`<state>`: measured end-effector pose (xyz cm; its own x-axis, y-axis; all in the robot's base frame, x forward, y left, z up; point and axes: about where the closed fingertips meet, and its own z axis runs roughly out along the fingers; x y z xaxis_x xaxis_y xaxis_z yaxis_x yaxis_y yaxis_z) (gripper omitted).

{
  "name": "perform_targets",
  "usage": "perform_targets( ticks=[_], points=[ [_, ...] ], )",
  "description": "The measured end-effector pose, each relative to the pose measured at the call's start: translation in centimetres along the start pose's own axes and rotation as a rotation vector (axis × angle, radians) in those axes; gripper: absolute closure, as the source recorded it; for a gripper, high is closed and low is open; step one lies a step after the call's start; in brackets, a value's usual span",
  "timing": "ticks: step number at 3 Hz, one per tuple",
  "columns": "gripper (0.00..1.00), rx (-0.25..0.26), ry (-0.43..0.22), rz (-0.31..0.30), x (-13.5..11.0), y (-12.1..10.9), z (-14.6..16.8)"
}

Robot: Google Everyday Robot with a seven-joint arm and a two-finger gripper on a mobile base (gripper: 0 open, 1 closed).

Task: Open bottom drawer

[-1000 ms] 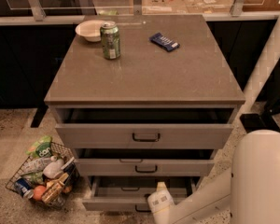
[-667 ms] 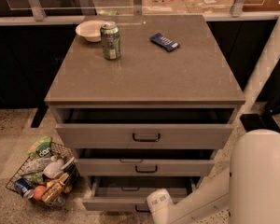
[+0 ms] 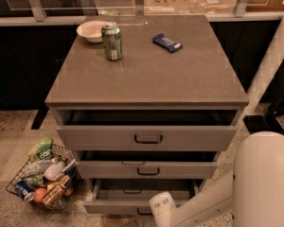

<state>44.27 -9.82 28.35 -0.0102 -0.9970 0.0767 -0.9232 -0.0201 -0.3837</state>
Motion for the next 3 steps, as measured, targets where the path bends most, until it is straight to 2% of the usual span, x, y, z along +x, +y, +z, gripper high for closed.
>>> perform_targets(
  ticks=[1, 3],
  points=[
    [1.00, 0.019, -0.034, 0.023, 0.7, -0.9, 1.6],
    [1.00, 0.079, -0.172, 0.206, 5.8, -3.9, 7.1]
  ],
)
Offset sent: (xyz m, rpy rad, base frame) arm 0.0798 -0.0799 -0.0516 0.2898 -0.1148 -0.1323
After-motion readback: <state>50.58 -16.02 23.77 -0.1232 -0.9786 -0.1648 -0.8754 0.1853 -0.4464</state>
